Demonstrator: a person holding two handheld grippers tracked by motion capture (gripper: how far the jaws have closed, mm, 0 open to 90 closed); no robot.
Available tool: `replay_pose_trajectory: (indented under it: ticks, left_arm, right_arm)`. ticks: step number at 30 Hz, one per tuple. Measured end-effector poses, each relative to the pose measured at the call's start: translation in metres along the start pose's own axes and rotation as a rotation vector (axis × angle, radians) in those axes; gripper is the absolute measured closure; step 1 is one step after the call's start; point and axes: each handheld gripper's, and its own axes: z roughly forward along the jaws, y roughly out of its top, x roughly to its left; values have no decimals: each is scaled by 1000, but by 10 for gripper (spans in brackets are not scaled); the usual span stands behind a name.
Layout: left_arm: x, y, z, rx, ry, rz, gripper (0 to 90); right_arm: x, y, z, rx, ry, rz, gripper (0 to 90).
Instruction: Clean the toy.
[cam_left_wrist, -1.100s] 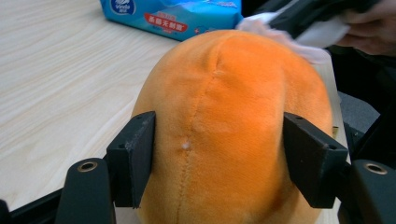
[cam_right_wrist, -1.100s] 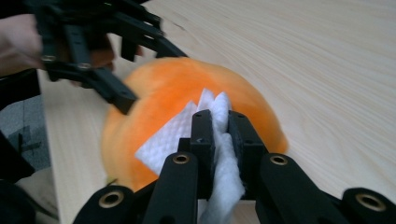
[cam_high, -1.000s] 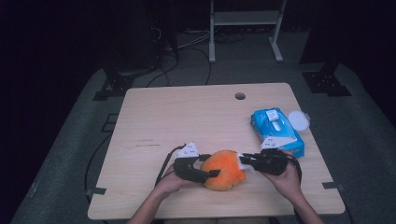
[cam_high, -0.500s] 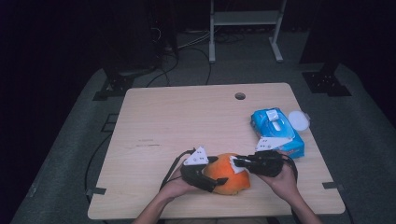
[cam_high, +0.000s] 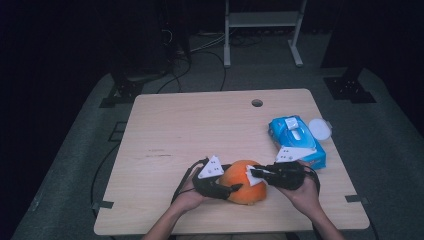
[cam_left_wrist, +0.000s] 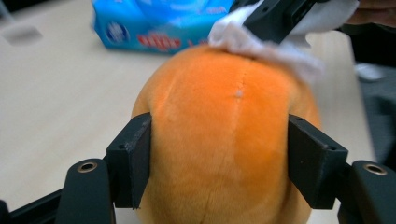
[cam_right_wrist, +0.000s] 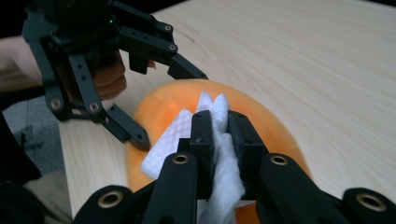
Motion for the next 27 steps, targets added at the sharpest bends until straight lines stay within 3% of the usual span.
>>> replay_pose_trajectory:
  ticks: [1, 3, 7, 9, 11, 14, 16, 18, 20, 22, 24, 27]
  left_arm:
    - [-2, 0, 1, 10, 16, 20, 310]
    - [-1, -3, 2, 21, 7, 12, 306]
    - [2, -6, 1, 19, -4, -11, 295]
    - [2, -7, 2, 17, -5, -21, 289]
    - [0, -6, 3, 18, -10, -11, 281]
    - [-3, -5, 4, 16, -29, 2, 250]
    - [4, -7, 0, 0, -68, -45, 205]
    - [13, -9, -3, -24, -104, -114, 169]
    - [19, -12, -4, -5, -90, -141, 117]
    - [20, -16, -1, 7, -114, -161, 116]
    - [16, -16, 1, 20, -105, -136, 183]
    - [10, -10, 1, 30, -98, -91, 236]
  right_arm:
    - [2, 1, 2, 5, -10, -16, 800]
    - [4, 1, 6, 27, -27, -39, 801]
    - [-3, -5, 4, 44, -53, -28, 804]
    - [-11, -9, 1, 46, -68, 6, 804]
    - [-12, -9, 0, 35, -66, 17, 804]
    - [-1, -2, 4, 23, -37, -18, 803]
    - [5, -1, 8, 49, -43, -49, 803]
    - [3, -3, 8, 55, -28, -41, 803]
    - [0, -5, 7, 61, -33, -39, 804]
    - [-4, -7, 5, 62, -38, -22, 804]
    - [-8, -8, 3, 47, -20, 4, 804]
    - [-1, -4, 4, 32, -20, -14, 805]
